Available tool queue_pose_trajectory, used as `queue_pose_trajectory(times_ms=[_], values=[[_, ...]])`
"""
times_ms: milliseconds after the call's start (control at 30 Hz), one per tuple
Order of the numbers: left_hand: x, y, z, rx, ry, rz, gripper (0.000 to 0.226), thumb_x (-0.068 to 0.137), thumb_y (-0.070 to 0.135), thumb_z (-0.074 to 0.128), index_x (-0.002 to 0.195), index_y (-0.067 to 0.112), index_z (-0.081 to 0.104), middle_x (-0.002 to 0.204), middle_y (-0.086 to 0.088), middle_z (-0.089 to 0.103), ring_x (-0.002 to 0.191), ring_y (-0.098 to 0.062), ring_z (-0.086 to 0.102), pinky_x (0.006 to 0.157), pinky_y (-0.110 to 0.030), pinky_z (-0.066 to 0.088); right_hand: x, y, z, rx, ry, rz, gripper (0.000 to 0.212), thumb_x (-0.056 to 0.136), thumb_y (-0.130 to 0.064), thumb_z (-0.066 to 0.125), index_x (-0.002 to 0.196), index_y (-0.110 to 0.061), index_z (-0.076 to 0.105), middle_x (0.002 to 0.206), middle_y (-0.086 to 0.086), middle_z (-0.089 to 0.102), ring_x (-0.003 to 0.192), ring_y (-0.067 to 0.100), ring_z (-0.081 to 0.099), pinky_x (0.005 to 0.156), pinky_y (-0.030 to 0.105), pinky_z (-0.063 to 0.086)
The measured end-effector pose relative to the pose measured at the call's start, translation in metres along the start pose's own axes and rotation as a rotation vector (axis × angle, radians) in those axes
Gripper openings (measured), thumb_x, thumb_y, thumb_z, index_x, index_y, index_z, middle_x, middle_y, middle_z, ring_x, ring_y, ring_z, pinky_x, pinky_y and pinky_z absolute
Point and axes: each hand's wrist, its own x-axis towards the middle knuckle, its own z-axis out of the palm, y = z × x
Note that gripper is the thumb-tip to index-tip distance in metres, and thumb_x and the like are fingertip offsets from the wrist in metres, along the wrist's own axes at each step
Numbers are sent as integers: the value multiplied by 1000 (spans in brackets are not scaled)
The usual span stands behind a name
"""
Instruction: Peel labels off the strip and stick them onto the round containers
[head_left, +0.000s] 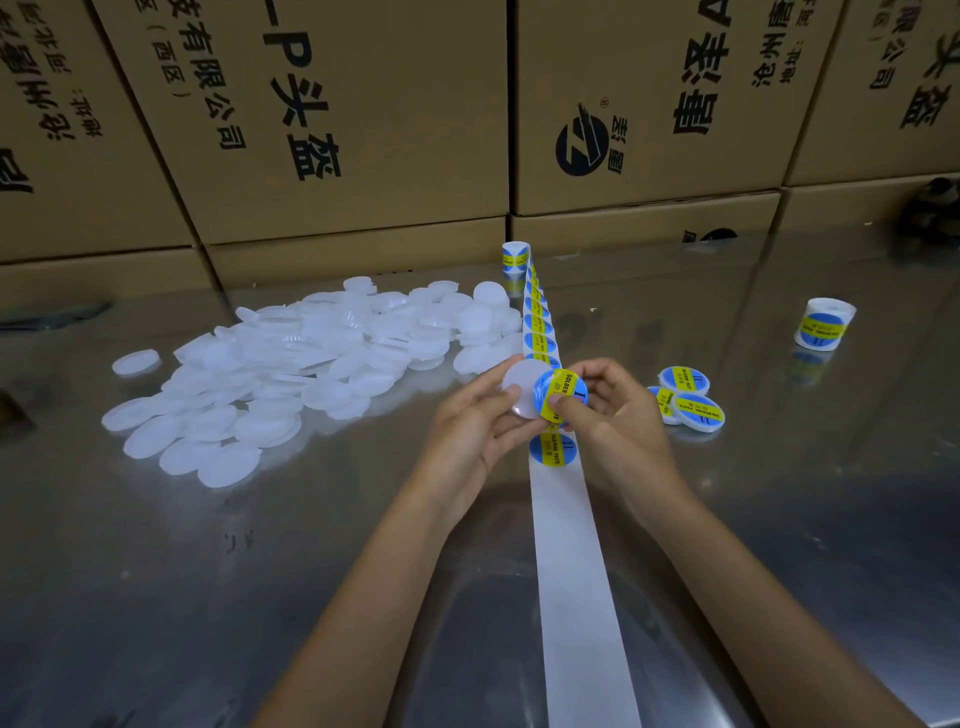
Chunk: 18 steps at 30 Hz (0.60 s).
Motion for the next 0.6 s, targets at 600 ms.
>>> queue_pose_trajectory(times_ms=[600], values=[[-4,-3,9,78,-65,-12,38,102,-1,44,136,8,58,123,-17,70,114,-32,67,97,-38,56,-4,-3,4,-152,29,-112,24,83,4,72,90,-17,61,80,-4,68,69,7,64,64,23,55]])
